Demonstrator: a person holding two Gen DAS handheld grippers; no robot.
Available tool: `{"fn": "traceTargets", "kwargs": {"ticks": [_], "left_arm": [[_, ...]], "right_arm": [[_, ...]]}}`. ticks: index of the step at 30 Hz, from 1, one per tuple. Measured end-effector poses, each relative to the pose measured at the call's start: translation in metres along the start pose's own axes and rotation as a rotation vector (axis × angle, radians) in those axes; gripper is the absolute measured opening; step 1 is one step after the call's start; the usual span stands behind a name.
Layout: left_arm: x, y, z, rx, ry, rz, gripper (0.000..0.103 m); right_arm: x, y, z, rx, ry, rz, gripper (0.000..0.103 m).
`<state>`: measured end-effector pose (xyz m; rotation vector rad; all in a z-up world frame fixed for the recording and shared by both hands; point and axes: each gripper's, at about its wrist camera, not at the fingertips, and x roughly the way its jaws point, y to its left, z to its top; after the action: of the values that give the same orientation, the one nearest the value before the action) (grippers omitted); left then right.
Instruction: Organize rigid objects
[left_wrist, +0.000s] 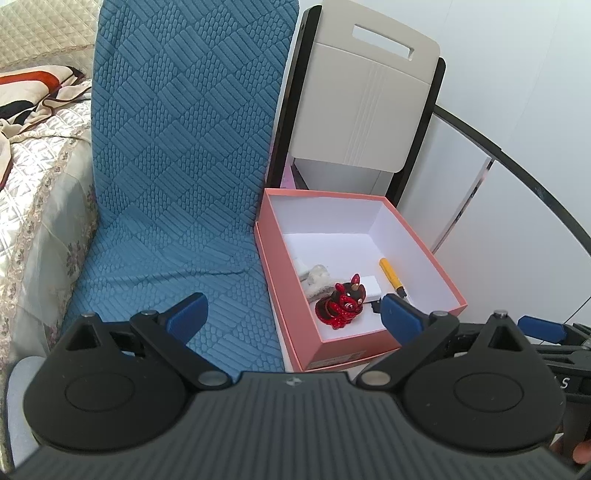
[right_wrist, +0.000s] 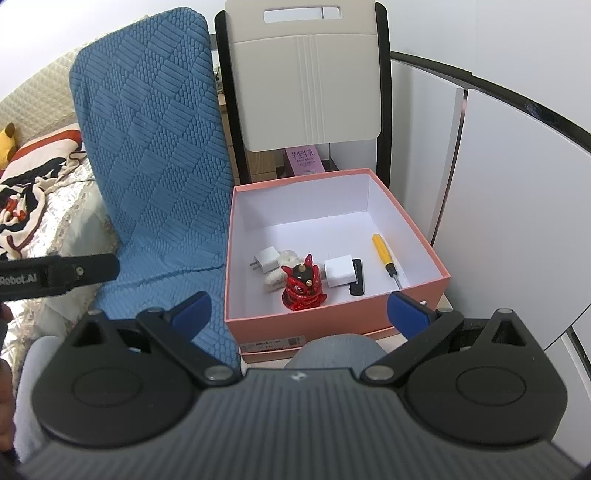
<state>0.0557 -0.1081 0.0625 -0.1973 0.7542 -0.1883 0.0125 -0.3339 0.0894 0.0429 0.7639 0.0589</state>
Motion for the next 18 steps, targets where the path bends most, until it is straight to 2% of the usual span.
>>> {"fn": "traceTargets", "kwargs": {"ticks": [18], "left_arm": [[-0.0082, -0.0022, -0.0026, 0.01, -0.013, 0.029, 0.101]], "right_arm": [[0.0028, 0.0036, -0.0033, 0.0, 0.002, 0.006, 0.103]]}}
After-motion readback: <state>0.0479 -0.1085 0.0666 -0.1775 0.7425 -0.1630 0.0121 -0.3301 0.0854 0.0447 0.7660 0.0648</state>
